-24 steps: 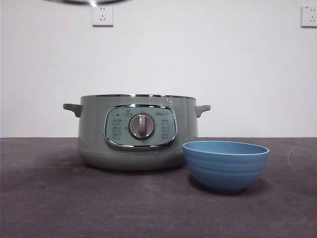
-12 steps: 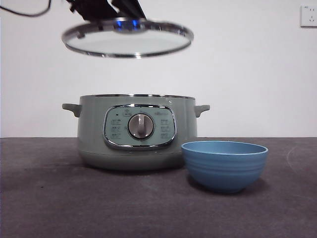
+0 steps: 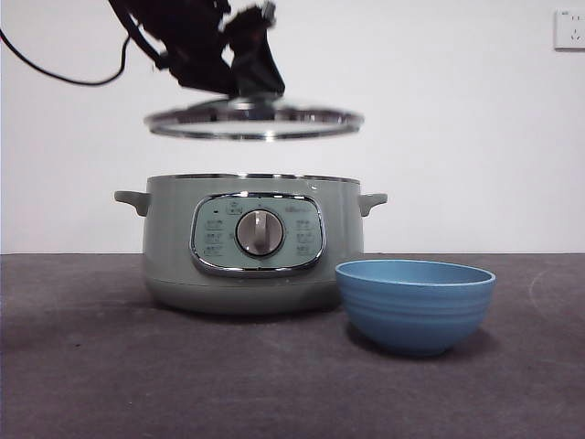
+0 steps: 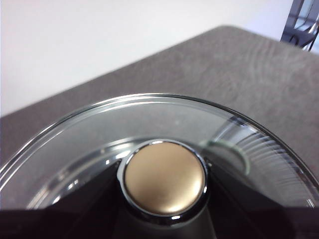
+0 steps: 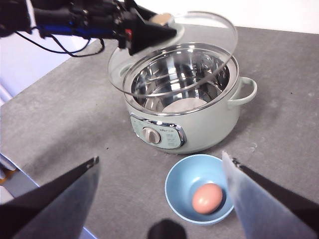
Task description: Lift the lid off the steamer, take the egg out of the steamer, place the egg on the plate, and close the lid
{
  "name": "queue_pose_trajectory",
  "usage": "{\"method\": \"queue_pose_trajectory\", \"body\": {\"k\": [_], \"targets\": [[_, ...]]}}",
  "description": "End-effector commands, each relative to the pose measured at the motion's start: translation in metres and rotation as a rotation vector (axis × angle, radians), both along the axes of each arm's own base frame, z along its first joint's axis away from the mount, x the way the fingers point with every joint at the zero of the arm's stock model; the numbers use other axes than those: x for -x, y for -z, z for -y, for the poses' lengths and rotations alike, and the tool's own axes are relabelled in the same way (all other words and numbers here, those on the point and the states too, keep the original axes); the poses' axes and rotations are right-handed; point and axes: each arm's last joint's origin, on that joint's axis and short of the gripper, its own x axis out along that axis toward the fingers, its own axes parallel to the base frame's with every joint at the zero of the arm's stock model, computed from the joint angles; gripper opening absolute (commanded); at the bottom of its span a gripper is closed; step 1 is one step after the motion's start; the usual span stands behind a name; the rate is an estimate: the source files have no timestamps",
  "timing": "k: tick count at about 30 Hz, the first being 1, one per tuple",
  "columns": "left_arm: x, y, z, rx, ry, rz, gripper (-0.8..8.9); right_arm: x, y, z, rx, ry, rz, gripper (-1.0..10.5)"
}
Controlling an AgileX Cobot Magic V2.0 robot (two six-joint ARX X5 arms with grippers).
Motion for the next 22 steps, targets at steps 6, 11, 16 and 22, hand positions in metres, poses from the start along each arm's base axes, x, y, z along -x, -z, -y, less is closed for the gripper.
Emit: {"method": "queue_pose_trajectory", "body": {"k": [6,11,16,22], "targets": [[-0.013,0.013,0.007,-0.011,-0.011,0.032,-0.08,0.0,0.002,0.0,-0.006,0.006,-0.014,4.1],[-0.018,0.023,0.009,-0.019,-0.011,0.015,-0.08,0.0,0.003,0.0,-0.005,0.007,-0.021,4.1],[-0.019,0.025,0.01,-0.023,-0.015,0.011,-0.08,0.0,0.003,0.0,-0.005,0.007,-0.022,4.1],[-0.02,0.027,0.008,-0.029,-0.023,0.002,-0.08,0.0,0.003,0.0,-0.005,0.007,-0.022,4.1]]}}
